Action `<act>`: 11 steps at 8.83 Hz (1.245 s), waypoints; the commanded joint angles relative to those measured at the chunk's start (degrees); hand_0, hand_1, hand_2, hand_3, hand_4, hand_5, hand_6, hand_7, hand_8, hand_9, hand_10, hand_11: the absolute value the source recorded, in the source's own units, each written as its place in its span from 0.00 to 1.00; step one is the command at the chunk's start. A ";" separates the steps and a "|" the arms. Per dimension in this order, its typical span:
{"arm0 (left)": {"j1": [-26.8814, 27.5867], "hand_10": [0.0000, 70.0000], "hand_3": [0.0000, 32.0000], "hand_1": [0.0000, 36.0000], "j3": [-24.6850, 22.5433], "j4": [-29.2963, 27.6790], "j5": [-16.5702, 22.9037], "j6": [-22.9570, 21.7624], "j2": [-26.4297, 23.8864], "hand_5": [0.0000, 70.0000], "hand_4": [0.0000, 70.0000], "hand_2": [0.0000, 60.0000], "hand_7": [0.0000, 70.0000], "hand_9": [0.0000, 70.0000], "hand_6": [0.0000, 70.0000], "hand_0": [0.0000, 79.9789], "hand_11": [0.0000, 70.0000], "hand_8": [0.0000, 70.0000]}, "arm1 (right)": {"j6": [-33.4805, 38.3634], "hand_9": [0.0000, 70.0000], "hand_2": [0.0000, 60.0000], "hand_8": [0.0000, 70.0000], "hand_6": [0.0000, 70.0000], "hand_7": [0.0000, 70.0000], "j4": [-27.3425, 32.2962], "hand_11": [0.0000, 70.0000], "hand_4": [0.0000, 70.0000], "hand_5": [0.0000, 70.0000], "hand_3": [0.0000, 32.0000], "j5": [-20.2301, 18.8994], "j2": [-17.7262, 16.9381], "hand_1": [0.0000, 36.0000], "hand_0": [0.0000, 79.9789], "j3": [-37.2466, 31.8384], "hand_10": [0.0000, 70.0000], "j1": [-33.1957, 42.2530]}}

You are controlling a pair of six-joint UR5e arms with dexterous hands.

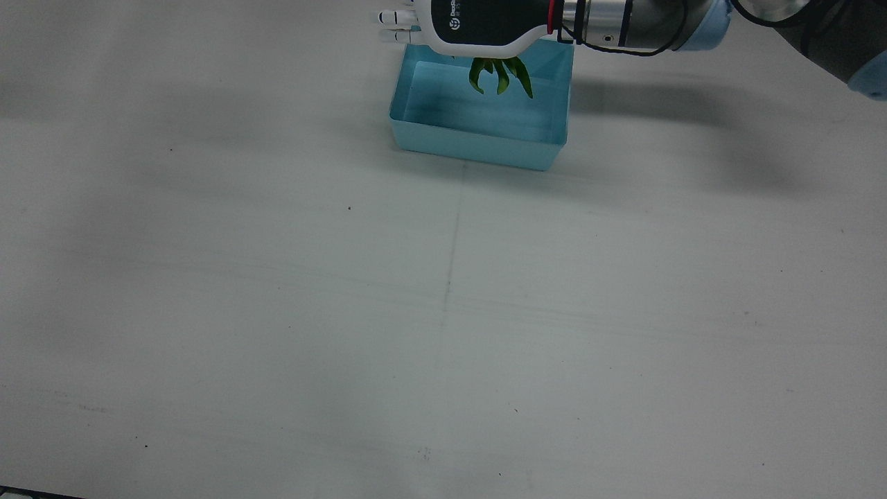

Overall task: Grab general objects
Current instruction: 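Lower the dragon fruit into the blue tray and open the left hand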

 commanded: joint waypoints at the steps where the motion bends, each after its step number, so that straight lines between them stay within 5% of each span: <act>1: 0.22 0.00 0.00 1.00 0.00 -0.74 0.08 -0.14 0.02 1.00 0.59 1.00 1.00 0.27 0.79 1.00 0.06 0.14 | 0.05 0.00 0.00 0.00 0.00 0.00 0.00 0.00 0.00 0.00 0.00 0.00 0.00 0.00 0.00 -0.02 0.00 0.00; 3: 0.14 0.00 0.00 1.00 0.17 -1.18 0.08 -0.22 0.10 1.00 0.34 1.00 0.95 0.17 0.47 1.00 0.00 0.08 | 0.05 0.00 0.00 0.00 0.00 0.00 0.00 0.00 0.00 0.00 0.00 0.00 0.00 0.00 0.00 -0.02 0.00 0.00; 4: 0.14 0.00 0.00 1.00 0.44 -1.97 -0.01 -0.31 0.19 1.00 0.17 1.00 0.80 0.14 0.33 1.00 0.01 0.05 | -0.04 0.00 0.00 0.00 0.00 0.00 0.00 0.00 0.00 0.00 0.00 0.00 0.00 0.00 0.00 -0.02 0.00 0.00; 5: 0.14 0.00 0.00 0.62 0.44 -4.67 -0.18 -1.79 1.67 1.00 0.01 1.00 0.69 0.12 0.11 0.00 0.00 0.01 | 0.05 0.00 0.00 0.00 0.00 0.00 0.00 0.00 0.00 0.00 0.00 0.00 0.00 0.00 0.00 -0.02 0.00 0.00; 6: 0.14 0.00 0.00 0.15 0.44 -7.66 -0.62 -3.81 3.34 1.00 0.00 1.00 0.66 0.11 0.02 0.00 0.00 0.00 | 0.05 0.00 0.00 0.00 0.00 0.00 0.00 0.00 0.00 0.00 0.00 0.00 0.00 0.00 0.00 -0.02 0.00 0.00; 7: 0.14 0.00 0.00 0.00 0.35 -7.95 -0.62 -4.00 3.62 1.00 0.00 0.00 0.67 0.11 0.02 0.12 0.00 0.00 | 0.05 0.00 0.00 0.00 0.00 0.00 0.00 0.00 0.00 0.00 0.00 0.00 0.00 0.00 0.00 -0.02 0.00 0.00; 8: 0.05 0.00 0.00 0.00 0.35 -7.95 -0.62 -4.00 3.62 1.00 0.00 0.00 0.67 0.11 0.03 0.23 0.00 0.00 | 0.05 0.00 0.00 0.00 0.00 0.00 0.00 0.00 0.00 0.00 0.00 0.00 0.00 0.00 0.00 -0.02 0.00 0.00; 9: -0.04 0.00 0.00 0.00 0.44 -8.21 -0.62 -4.00 3.79 1.00 0.00 0.00 0.70 0.12 0.05 0.23 0.00 0.00 | 0.05 0.00 0.00 0.00 0.00 0.00 0.00 0.00 0.00 0.00 0.00 0.00 0.00 0.00 0.00 -0.02 0.00 0.00; 10: -0.47 0.00 0.00 1.00 0.70 -10.04 -0.97 -5.31 5.80 1.00 0.05 1.00 0.97 0.17 0.21 0.79 0.04 0.03 | 0.05 0.00 0.00 0.00 0.00 0.00 0.00 0.00 0.00 0.00 0.00 0.00 0.00 0.00 0.00 -0.02 0.00 0.00; 11: -2.39 0.09 0.00 1.00 1.31 -15.02 -2.46 -8.19 9.47 1.00 0.27 1.00 1.00 0.24 0.47 1.00 0.21 0.08 | -0.04 0.00 0.00 0.00 0.00 0.00 0.00 0.00 0.00 0.00 0.00 0.00 0.00 0.00 0.00 -0.02 0.00 0.00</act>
